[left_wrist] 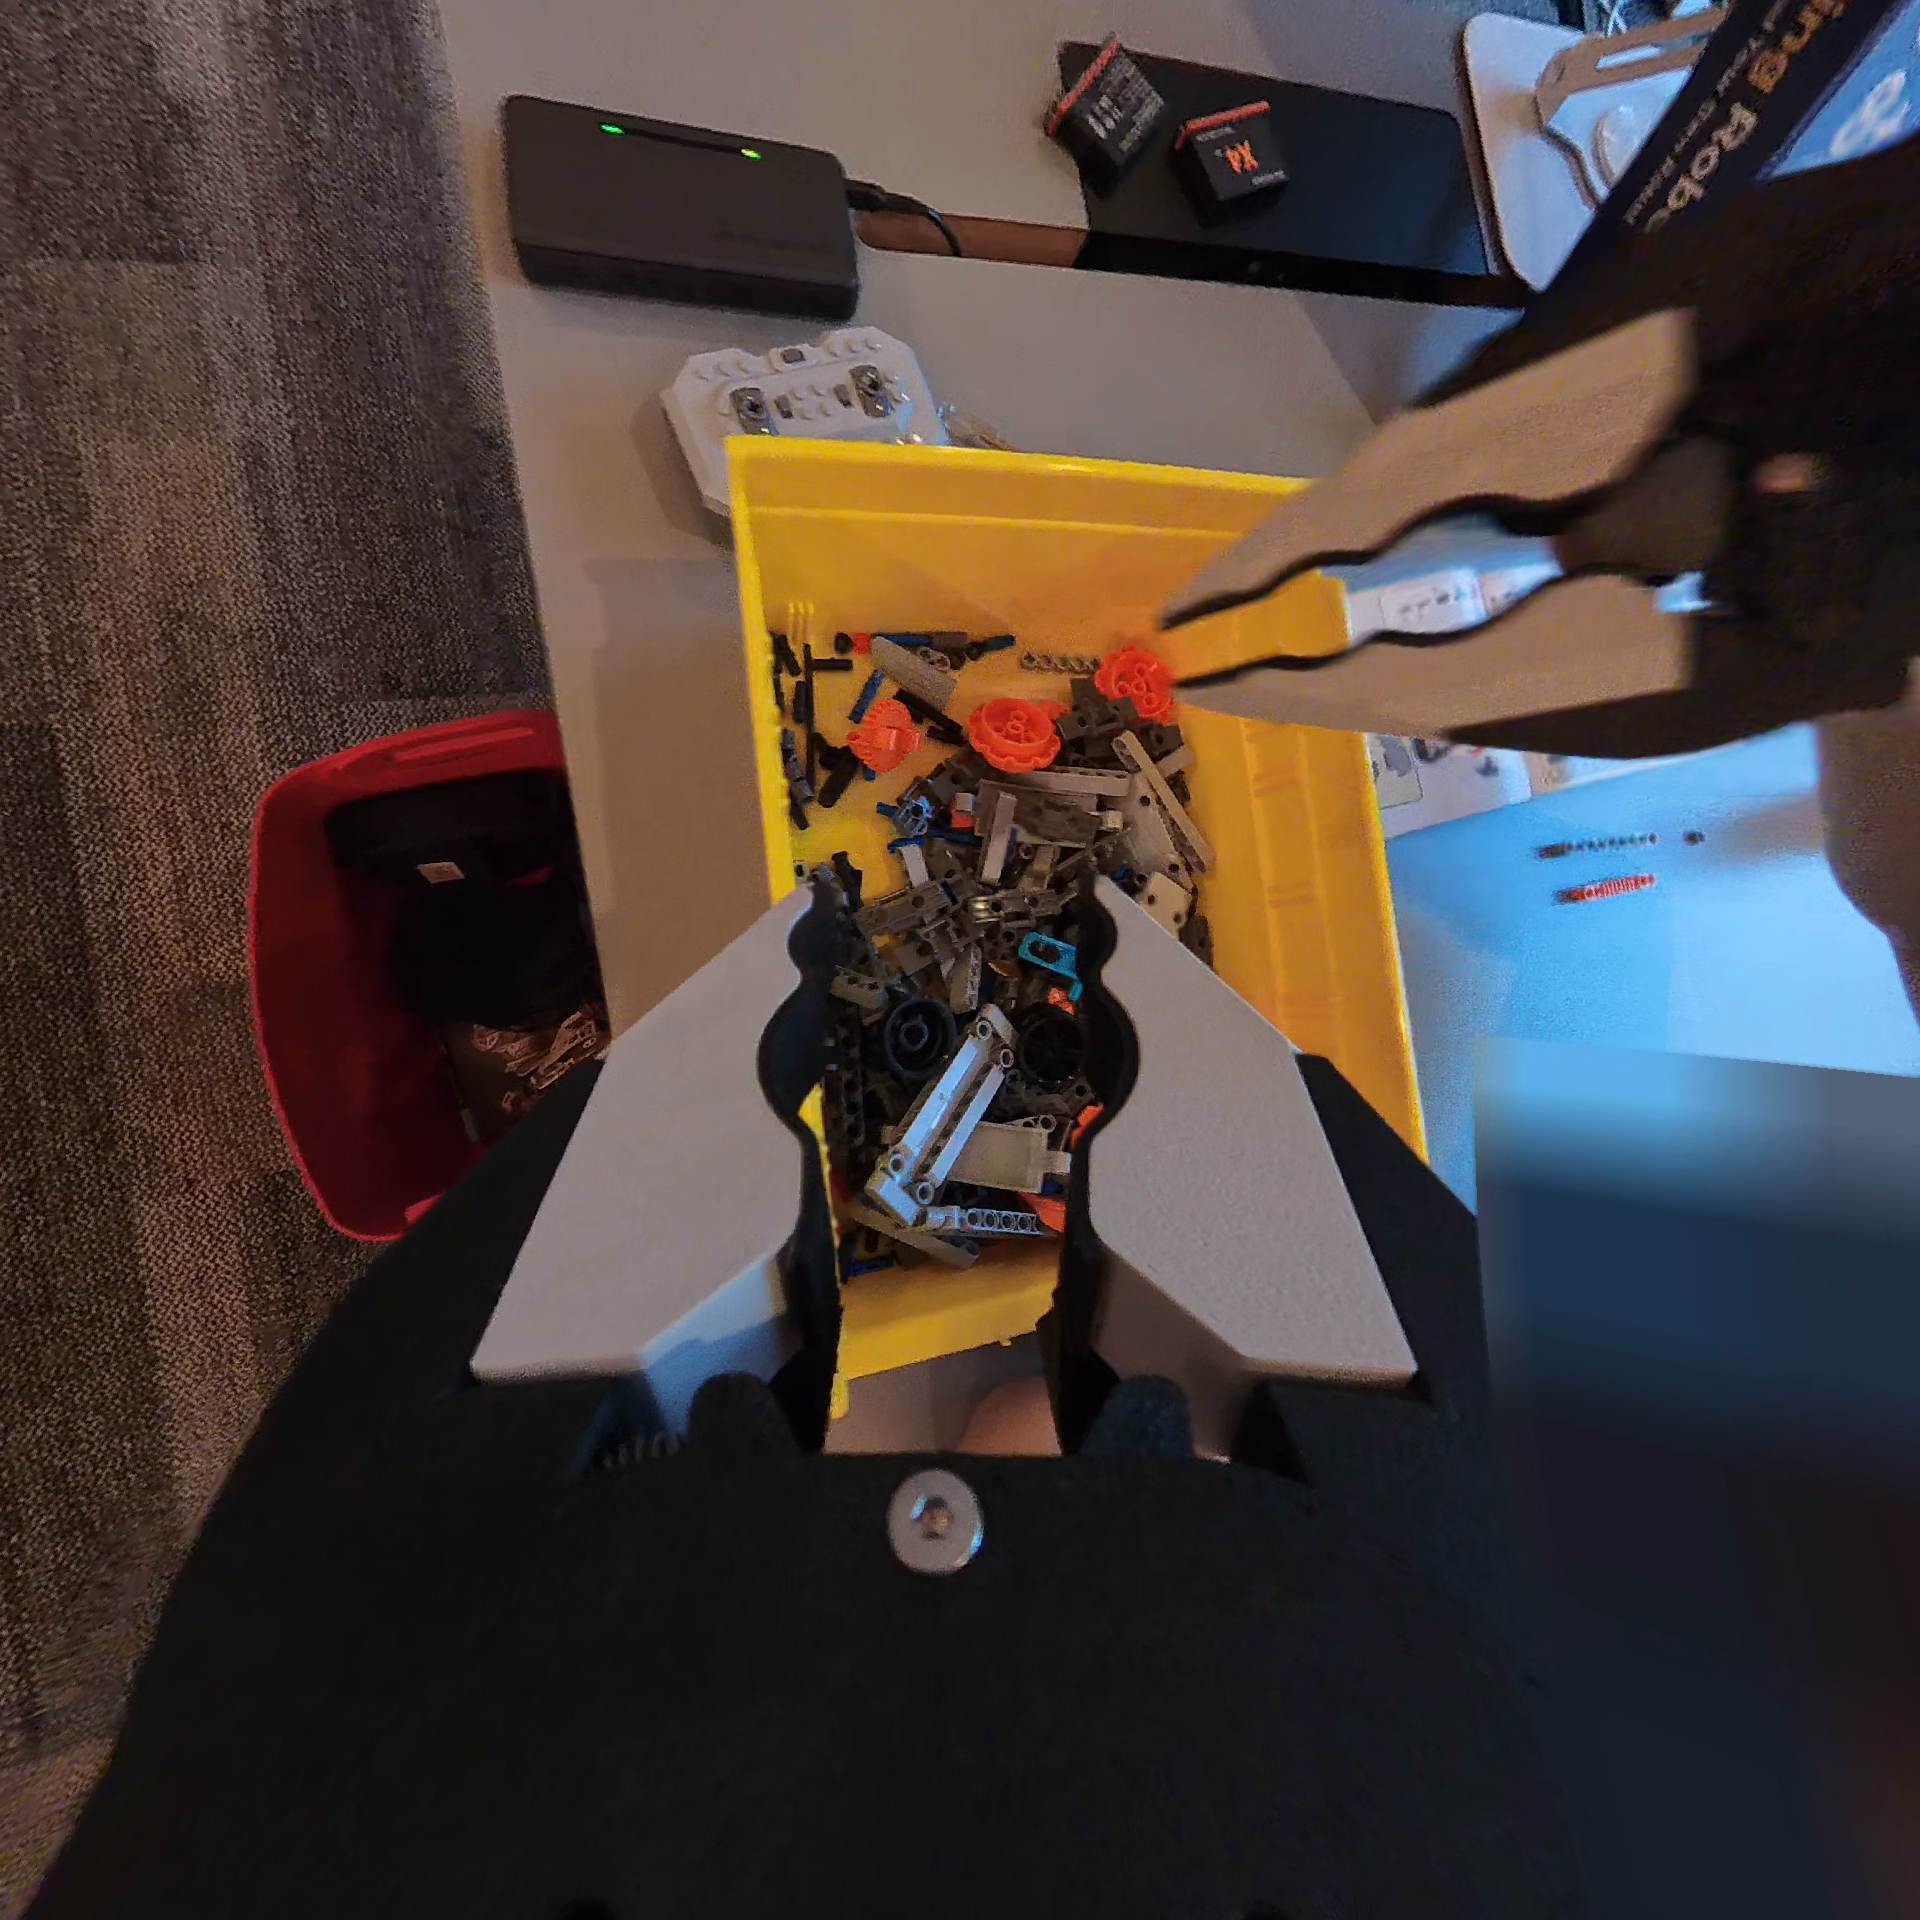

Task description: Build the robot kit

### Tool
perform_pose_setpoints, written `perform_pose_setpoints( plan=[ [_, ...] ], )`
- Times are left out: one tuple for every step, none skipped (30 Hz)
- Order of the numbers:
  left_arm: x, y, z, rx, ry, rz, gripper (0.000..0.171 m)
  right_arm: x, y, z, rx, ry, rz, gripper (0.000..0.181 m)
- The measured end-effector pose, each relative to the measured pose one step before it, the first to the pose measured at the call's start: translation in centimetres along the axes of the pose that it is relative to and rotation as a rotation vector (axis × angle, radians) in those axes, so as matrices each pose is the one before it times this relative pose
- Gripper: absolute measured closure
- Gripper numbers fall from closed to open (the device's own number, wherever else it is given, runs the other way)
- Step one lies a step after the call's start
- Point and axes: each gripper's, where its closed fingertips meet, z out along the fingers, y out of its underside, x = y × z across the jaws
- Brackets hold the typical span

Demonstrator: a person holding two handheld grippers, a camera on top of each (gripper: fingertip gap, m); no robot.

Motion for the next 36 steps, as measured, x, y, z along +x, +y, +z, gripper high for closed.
perform_pose_setpoints(
  plan=[
    [-0.425, -0.060, -0.329, 0.01627, -0.0093, -0.0174, 0.128, 0.861, 0.021, 2.049, -0.0446, -0.0081, 0.0094, 0.170],
    [-0.425, -0.076, -0.314, 0.01567, -0.0062, -0.0182, 0.128, 0.985, 0.189, 1.878, -0.0461, 0.0039, 0.0121, 0.171],
    [-0.433, -0.051, -0.280, 0.01276, -0.0057, -0.0171, 0.128, 0.725, 0.268, 1.690, -0.0451, -0.0019, 0.0209, 0.173],
    [-0.388, -0.122, -0.237, 0.01454, -0.0026, -0.0122, 0.128, 0.404, 0.323, 1.537, -0.0457, -0.0072, 0.0206, 0.174],
    [-0.335, -0.156, -0.190, 0.01413, 0.0009, -0.0180, 0.128, 0.256, 0.343, 1.341, -0.0456, -0.0002, 0.0198, 0.174],
    [-0.285, -0.132, -0.116, 0.01085, 0.0006, -0.0195, 0.128, -0.029, 0.249, 1.146, -0.0365, -0.0032, 0.0143, 0.175],
    [-0.228, -0.081, -0.087, 0.00602, -0.0009, -0.0126, 0.128, -0.167, 0.151, 0.956, -0.0281, -0.0003, 0.0036, 0.176],
    [-0.147, -0.038, -0.078, 0.00426, -0.0014, -0.0047, 0.128, -0.011, 0.119, 0.791, -0.0215, 0.0152, -0.0037, 0.178],
    [-0.056, -0.018, -0.063, 0.00301, 0.0006, -0.0012, 0.128, 0.320, 0.270, 0.669, -0.0299, 0.0337, -0.0002, 0.180],
    [0.033, -0.008, -0.062, 0.00269, 0.0025, 0.0007, 0.128, 0.273, 0.366, 0.604, -0.0358, 0.0271, -0.0016, 0.179],
    [0.053, -0.015, -0.058, 0.00239, 0.0012, 0.0026, 0.128, 0.243, 0.263, 0.548, -0.0262, 0.0236, -0.0052, 0.179],
    [0.045, -0.035, -0.044, 0.00282, -0.0008, 0.0039, 0.128, 0.221, 0.203, 0.490, -0.0213, 0.0237, -0.0091, 0.178],
    [0.054, -0.052, -0.044, 0.00300, -0.0007, 0.0030, 0.127, 0.053, 0.061, 0.408, -0.0107, 0.0143, -0.0118, 0.178],
    [0.065, -0.044, -0.011, 0.00212, 0.0009, 0.0021, 0.127, -0.152, 0.067, 0.378, -0.0102, 0.0009, -0.0070, 0.178],
    [0.089, -0.027, 0.001, 0.00078, 0.0019, 0.0024, 0.127, -0.183, 0.087, 0.331, -0.0129, -0.0019, -0.0023, 0.178],
    [0.065, 0.011, 0.014, -0.00113, 0.0011, 0.0024, 0.127, 0.050, 0.059, 0.292, -0.0113, 0.0093, -0.0015, 0.177],
    [0.040, 0.019, 0.034, -0.00191, 0.0001, 0.0023, 0.127, 0.080, 0.106, 0.291, -0.0147, 0.0086, -0.0059, 0.176],
    [0.043, 0.014, 0.020, -0.00150, 0.0002, 0.0017, 0.127, 0.029, 0.095, 0.282, -0.0145, 0.0039, -0.0078, 0.174],
    [0.051, -0.005, 0.015, -0.00062, 0.0011, 0.0016, 0.126, -0.090, -0.001, 0.274, -0.0087, -0.0032, -0.0070, 0.173],
    [0.051, -0.024, -0.002, 0.00038, 0.0012, 0.0017, 0.126, -0.170, -0.082, 0.229, -0.0017, -0.0084, -0.0025, 0.172],
    [0.027, -0.033, 0.004, 0.00144, 0.0003, 0.0003, 0.126, -0.110, -0.067, 0.182, -0.0016, -0.0044, 0.0013, 0.172],
    [0.012, -0.035, -0.025, 0.00221, 0.0006, -0.0009, 0.126, -0.122, -0.045, 0.171, -0.0030, -0.0043, -0.0011, 0.172],
    [-0.026, -0.028, -0.031, 0.00218, -0.0005, -0.0021, 0.126, 0.019, -0.002, 0.154, -0.0042, 0.0035, -0.0020, 0.171],
    [-0.069, -0.009, -0.046, 0.00174, -0.0021, -0.0031, 0.125, 0.083, 0.065, 0.162, -0.0072, 0.0069, -0.0030, 0.171],
    [-0.077, -0.012, -0.055, 0.00246, -0.0018, -0.0036, 0.125, 0.030, 0.090, 0.151, -0.0078, 0.0037, -0.0032, 0.171],
    [-0.061, -0.027, -0.060, 0.00360, -0.0009, -0.0034, 0.125, -0.011, 0.074, 0.141, -0.0057, 0.0008, 0.0012, 0.170],
    [-0.031, -0.026, -0.064, 0.00358, -0.0002, -0.0029, 0.125, -0.010, 0.071, 0.128, -0.0059, -0.0004, 0.0021, 0.168],
    [-0.012, -0.026, -0.047, 0.00257, 0.0001, -0.0018, 0.125, 0.051, -0.031, 0.020, 0.0003, 0.0033, -0.0001, 0.169],
    [0.020, 0.005, -0.031, 0.00093, 0.0003, 0.0001, 0.125, 0.027, 0.017, 0.013, -0.0036, 0.0007, -0.0030, 0.168],
    [0.031, 0.001, -0.012, 0.00019, 0.0003, 0.0018, 0.125, 0.004, 0.012, 0.001, -0.0034, -0.0011, -0.0042, 0.168],
    [0.038, -0.001, -0.004, -0.00019, 0.0005, 0.0020, 0.125, -0.027, 0.036, 0.009, -0.0049, -0.0033, -0.0051, 0.168],
    [0.063, 0.003, 0.014, -0.00051, 0.0013, 0.0018, 0.125, -0.080, 0.042, 0.012, -0.0052, -0.0062, -0.0050, 0.170],
    [0.062, 0.023, 0.014, -0.00148, 0.0016, 0.0022, 0.125, -0.180, 0.049, 0.025, -0.0055, -0.0127, -0.0061, 0.174],
    [0.049, 0.040, 0.016, -0.00230, 0.0011, 0.0025, 0.125, -0.099, 0.020, 0.020, -0.0010, -0.0065, -0.0048, 0.176],
    [0.043, 0.031, -0.001, -0.00162, 0.0014, 0.0022, 0.124, 0.001, 0.012, 0.011, -0.0033, -0.0011, -0.0040, 0.177],
    [0.028, 0.011, -0.022, 0.00038, 0.0019, 0.0014, 0.124, -0.028, 0.020, 0.005, -0.0080, -0.0029, 0.0000, 0.177]
  ],
)
